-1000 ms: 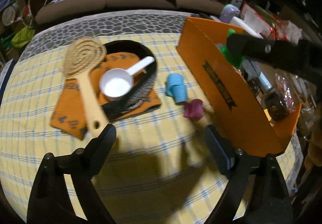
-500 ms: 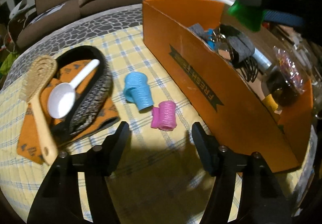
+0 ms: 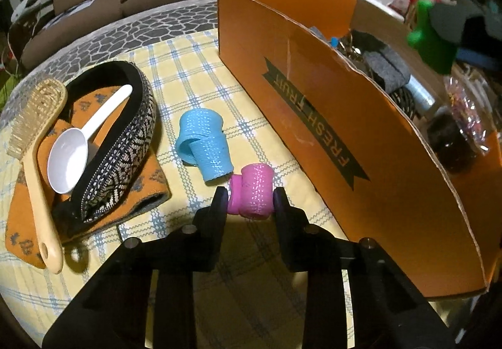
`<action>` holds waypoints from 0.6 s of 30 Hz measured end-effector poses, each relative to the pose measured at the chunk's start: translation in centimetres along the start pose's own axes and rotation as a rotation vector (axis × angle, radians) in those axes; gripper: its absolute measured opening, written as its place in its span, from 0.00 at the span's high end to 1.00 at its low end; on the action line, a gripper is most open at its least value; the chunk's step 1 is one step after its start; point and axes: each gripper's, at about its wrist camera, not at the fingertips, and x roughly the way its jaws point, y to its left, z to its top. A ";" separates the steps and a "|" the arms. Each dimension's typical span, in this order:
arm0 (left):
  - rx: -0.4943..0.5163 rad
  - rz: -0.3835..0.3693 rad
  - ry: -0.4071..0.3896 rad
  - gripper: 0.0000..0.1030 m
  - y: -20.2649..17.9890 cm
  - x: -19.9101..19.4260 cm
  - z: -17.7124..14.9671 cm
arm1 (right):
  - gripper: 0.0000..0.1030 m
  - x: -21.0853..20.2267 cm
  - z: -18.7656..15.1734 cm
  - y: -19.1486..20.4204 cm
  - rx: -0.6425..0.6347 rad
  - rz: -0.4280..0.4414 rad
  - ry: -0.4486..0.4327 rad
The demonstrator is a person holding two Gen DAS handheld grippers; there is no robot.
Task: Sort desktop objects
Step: 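Grasp the pink roller with the left tool while the right tool holds the green roller over the box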
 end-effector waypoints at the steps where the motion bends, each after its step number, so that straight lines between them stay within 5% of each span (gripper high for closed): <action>1: -0.007 -0.008 -0.004 0.74 0.1 -0.1 0.0 | 0.81 0.0 0.0 0.0 -0.001 -0.001 0.003; 10: -0.101 -0.075 -0.060 0.74 1.7 -3.4 0.1 | 0.81 0.6 -0.7 -1.0 0.000 -0.010 0.042; 18: -0.122 -0.158 -0.188 0.74 0.5 -9.8 1.5 | 0.81 0.2 -1.5 -2.7 0.003 -0.023 0.070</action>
